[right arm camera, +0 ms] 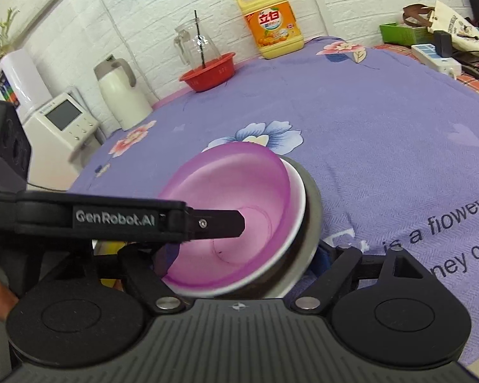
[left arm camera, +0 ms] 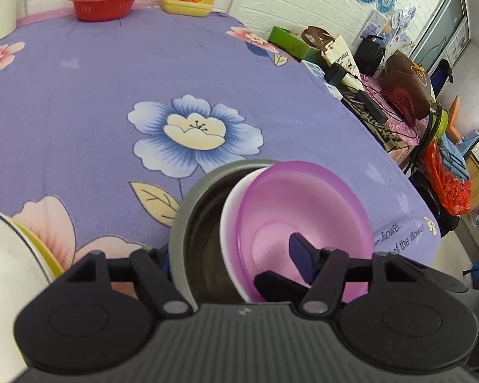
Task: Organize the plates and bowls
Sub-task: 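Carry the nested bowls with the left tool onto the plate stack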
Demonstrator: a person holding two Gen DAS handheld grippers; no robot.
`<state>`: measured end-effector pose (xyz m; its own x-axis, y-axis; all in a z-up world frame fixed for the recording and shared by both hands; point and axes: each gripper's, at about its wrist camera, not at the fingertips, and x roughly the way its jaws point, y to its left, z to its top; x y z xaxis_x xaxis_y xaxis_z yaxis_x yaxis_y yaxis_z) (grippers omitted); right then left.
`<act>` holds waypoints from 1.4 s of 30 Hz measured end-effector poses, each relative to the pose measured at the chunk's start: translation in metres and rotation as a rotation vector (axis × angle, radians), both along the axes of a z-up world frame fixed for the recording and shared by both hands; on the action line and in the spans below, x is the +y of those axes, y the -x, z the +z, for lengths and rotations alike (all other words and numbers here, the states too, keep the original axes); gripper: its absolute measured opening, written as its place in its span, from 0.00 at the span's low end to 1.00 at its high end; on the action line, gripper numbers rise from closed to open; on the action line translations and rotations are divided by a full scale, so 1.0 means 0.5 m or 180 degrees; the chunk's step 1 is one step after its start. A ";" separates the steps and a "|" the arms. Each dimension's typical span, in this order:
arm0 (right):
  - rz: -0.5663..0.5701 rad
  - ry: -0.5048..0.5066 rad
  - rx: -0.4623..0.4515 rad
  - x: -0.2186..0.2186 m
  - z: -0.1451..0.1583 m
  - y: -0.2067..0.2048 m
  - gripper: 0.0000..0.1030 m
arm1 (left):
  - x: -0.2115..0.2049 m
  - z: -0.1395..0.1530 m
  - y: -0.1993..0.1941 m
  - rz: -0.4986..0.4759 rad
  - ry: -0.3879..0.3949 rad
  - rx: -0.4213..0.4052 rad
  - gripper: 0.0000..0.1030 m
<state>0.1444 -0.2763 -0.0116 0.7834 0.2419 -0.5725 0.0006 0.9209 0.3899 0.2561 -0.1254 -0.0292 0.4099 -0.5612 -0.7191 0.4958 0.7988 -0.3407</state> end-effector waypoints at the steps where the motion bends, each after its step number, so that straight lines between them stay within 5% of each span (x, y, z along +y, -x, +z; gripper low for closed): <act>1: -0.0010 0.0088 0.0013 0.006 0.004 -0.002 1.00 | 0.002 0.005 -0.002 -0.0030 0.0059 0.0021 0.63; 11: 0.0034 0.0206 -0.0149 0.048 0.070 -0.029 1.00 | 0.067 0.081 -0.014 0.0165 0.0142 -0.0240 0.63; 21: 0.0887 0.0088 -0.0207 0.266 0.067 -0.057 1.00 | 0.324 0.090 0.049 0.1013 -0.0007 -0.0345 0.63; 27: 0.1233 0.0184 -0.0122 0.366 0.062 -0.056 1.00 | 0.419 0.063 0.077 0.1262 0.0065 -0.0279 0.63; 42: 0.1191 0.0262 0.0019 0.382 0.033 -0.079 1.00 | 0.431 0.026 0.058 0.1234 0.0258 -0.0218 0.63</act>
